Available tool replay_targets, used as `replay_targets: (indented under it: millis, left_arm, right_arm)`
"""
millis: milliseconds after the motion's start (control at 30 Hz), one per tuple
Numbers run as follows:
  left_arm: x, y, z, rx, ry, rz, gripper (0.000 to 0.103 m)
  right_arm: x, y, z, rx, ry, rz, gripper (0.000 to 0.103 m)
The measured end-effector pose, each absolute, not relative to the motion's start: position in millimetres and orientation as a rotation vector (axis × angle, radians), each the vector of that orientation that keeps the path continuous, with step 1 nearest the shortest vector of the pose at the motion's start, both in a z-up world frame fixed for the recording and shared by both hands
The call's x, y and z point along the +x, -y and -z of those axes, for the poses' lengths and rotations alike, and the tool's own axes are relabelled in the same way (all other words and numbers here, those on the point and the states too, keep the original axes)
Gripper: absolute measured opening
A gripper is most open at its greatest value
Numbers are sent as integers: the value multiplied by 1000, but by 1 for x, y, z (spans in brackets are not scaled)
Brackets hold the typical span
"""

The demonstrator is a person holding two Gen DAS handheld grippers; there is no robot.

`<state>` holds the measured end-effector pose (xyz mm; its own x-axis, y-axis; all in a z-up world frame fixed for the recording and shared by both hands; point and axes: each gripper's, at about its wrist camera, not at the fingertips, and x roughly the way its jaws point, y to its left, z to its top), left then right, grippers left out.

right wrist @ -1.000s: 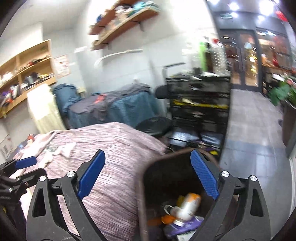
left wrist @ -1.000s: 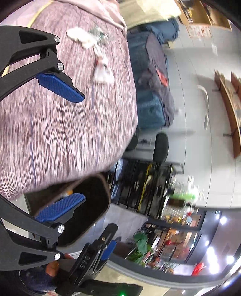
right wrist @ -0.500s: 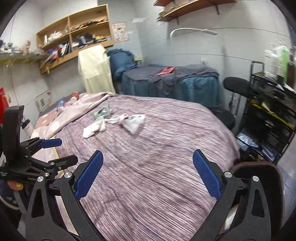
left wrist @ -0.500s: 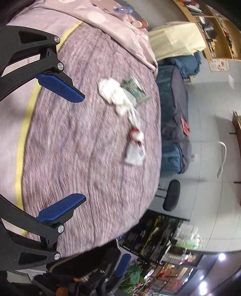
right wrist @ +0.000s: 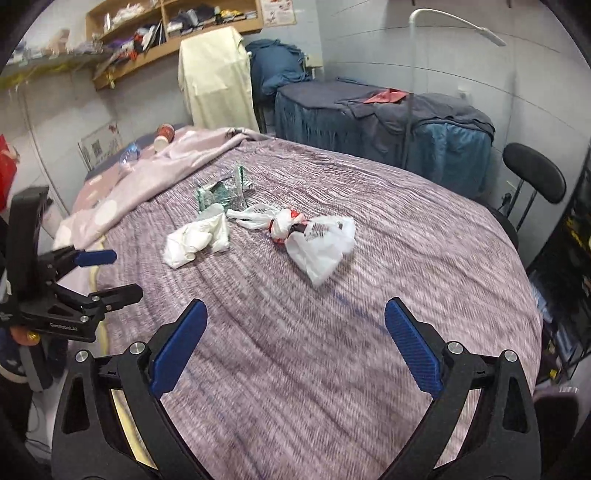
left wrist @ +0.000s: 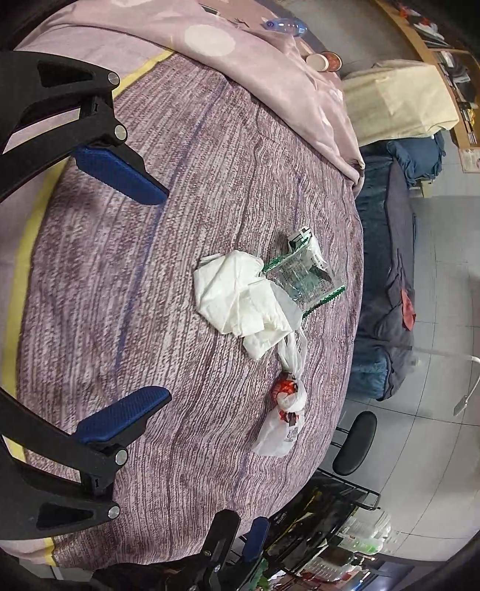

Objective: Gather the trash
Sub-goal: 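Grasp the white tissue with the left tool while the right tool grasps the white plastic bag, then carry the tissue and plastic bag to the bin and open the right tool inside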

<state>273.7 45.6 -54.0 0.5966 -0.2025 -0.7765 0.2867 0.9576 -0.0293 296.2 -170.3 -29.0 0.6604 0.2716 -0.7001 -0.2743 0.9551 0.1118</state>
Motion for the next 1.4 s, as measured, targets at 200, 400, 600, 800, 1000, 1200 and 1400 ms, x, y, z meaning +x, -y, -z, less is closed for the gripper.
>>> replay_targets:
  millis: [200, 400, 600, 800, 1000, 1200, 1400]
  left_arm:
    - [320, -33, 65, 155, -925, 299, 96]
    - [346, -33, 82, 111, -983, 317, 55]
    - [322, -54, 75, 43, -933, 309, 20]
    - [290, -74, 60, -23, -873, 273, 17]
    - [252, -74, 38, -33, -801, 252, 17]
    - [222, -57, 21, -40, -753, 280, 17]
    - [198, -31, 13, -34, -733, 338, 17]
  right_arm:
    - [353, 144, 37, -115, -812, -316, 85]
    - [400, 128, 64, -183, -878, -294, 47]
    - [398, 137, 68, -118, -870, -302, 14]
    - [372, 147, 49, -60, -822, -307, 11]
    - [329, 159, 26, -19, -777, -325, 11]
    - [282, 179, 9, 31, -736, -333, 11]
    - [241, 206, 1, 88, -710, -312, 11]
